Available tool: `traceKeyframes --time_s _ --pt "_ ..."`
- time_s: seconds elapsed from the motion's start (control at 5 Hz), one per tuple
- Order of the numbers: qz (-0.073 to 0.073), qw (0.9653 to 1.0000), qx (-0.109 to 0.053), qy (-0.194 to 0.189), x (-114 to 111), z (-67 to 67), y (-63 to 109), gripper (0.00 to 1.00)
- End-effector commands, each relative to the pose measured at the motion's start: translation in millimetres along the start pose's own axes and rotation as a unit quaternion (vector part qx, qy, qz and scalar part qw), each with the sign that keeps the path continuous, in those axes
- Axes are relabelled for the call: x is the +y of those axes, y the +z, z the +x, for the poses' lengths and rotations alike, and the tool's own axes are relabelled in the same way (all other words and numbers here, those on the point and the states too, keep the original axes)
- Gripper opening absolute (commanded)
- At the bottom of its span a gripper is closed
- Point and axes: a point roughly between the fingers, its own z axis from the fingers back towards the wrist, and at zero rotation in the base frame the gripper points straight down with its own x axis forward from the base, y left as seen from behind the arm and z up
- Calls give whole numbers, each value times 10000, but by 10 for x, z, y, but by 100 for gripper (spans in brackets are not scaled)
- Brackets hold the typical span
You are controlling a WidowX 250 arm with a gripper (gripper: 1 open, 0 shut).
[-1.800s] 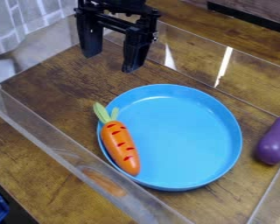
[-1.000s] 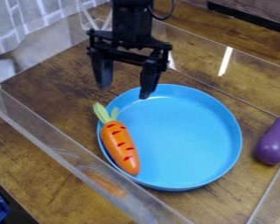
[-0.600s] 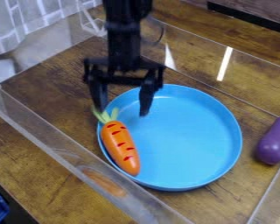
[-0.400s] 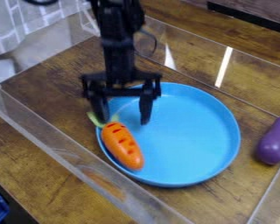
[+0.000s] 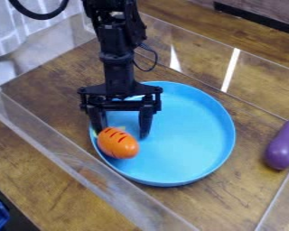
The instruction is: Remove the carrot from the blue tray and put it on the table
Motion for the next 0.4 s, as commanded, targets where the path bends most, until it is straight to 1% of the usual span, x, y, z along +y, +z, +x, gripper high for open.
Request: traceKeyframes --time_s 0.0,0.2 --pt "-105 9999 -112 -19 -39 95 53 100" --pt "-123 9999 -87 -65 -68 122 54 100"
